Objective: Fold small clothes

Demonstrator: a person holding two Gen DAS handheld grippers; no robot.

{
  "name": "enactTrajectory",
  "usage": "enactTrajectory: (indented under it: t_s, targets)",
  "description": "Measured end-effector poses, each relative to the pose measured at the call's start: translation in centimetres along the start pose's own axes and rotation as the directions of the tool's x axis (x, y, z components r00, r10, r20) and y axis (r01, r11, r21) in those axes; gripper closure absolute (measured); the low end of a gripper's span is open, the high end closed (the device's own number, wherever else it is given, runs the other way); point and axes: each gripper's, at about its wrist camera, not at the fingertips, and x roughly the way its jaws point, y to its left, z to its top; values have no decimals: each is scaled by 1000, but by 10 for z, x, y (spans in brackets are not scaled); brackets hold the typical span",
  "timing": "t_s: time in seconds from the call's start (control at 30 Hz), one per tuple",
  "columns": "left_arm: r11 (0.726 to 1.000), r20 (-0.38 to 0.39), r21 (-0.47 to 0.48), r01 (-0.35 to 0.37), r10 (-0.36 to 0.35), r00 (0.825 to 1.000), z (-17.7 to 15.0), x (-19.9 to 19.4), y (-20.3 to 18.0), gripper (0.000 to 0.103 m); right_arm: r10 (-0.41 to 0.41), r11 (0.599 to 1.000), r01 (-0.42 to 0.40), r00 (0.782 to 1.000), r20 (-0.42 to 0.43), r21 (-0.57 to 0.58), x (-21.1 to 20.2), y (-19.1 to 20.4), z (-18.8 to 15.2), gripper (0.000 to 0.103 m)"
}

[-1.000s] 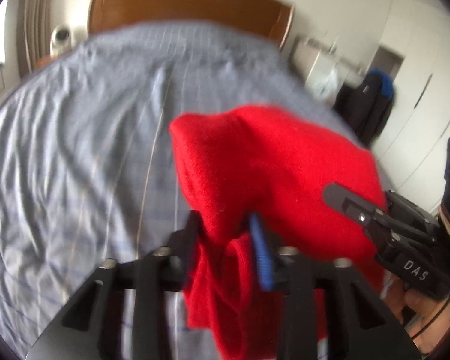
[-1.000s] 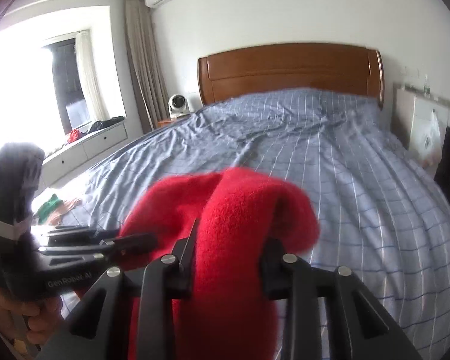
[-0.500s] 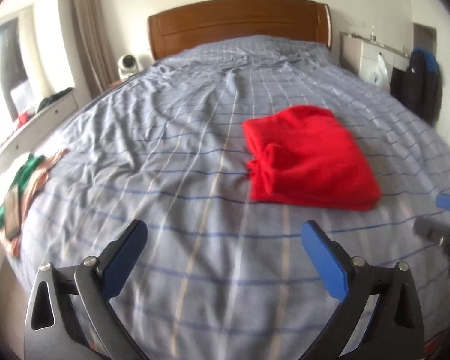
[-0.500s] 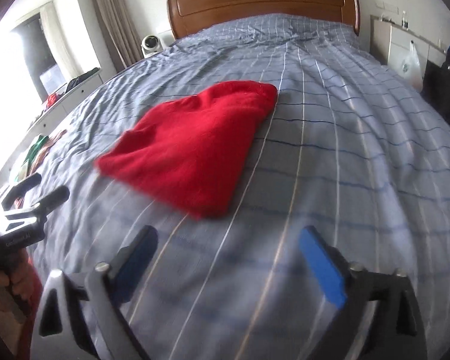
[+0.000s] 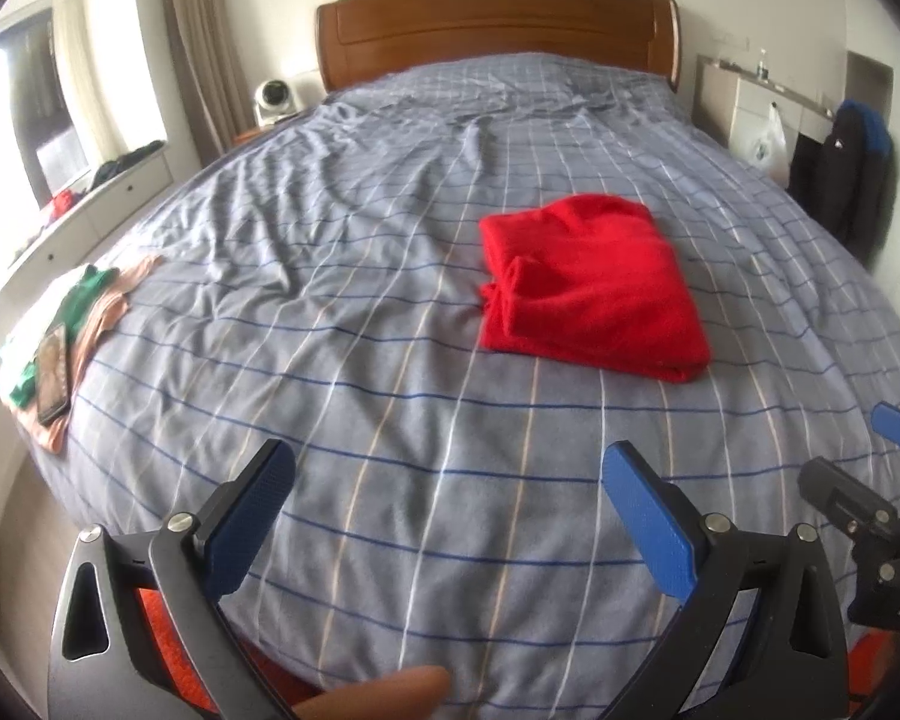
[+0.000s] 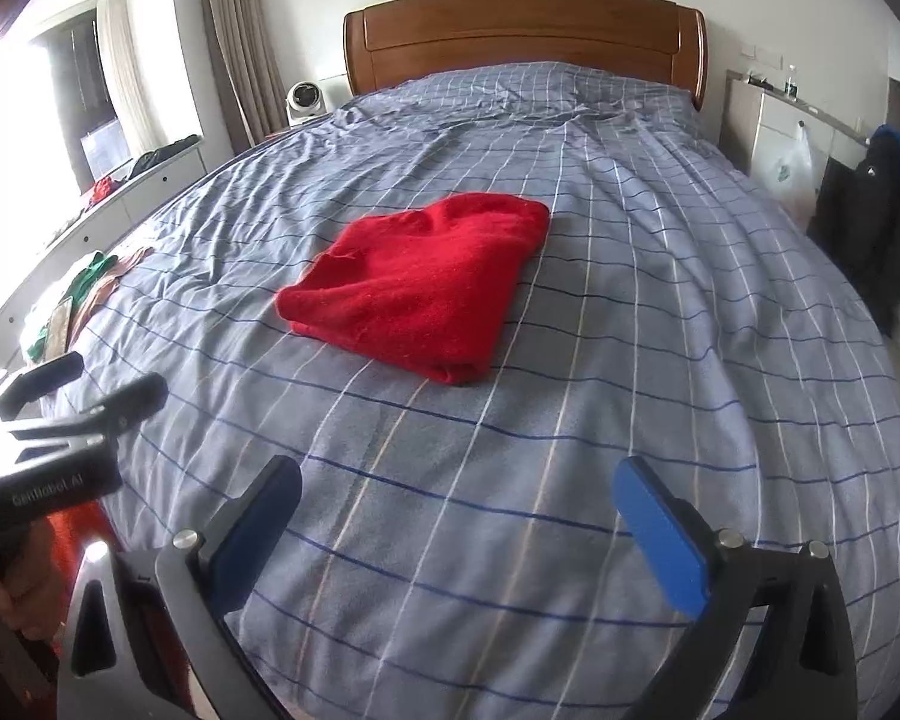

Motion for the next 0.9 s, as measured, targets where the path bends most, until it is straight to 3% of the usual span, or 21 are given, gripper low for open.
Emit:
enactTrajectory:
  t_s: [0.47, 0.9]
  targets:
    - [1000, -19, 19, 23, -23, 1000, -5, -8, -8, 0, -47, 998, 47, 999, -11, -29, -14, 11, -5, 1]
    - [999, 85, 42, 33, -36, 996, 6, -44, -3, 0, -53, 997, 54, 998, 21, -54, -38, 24, 3, 1]
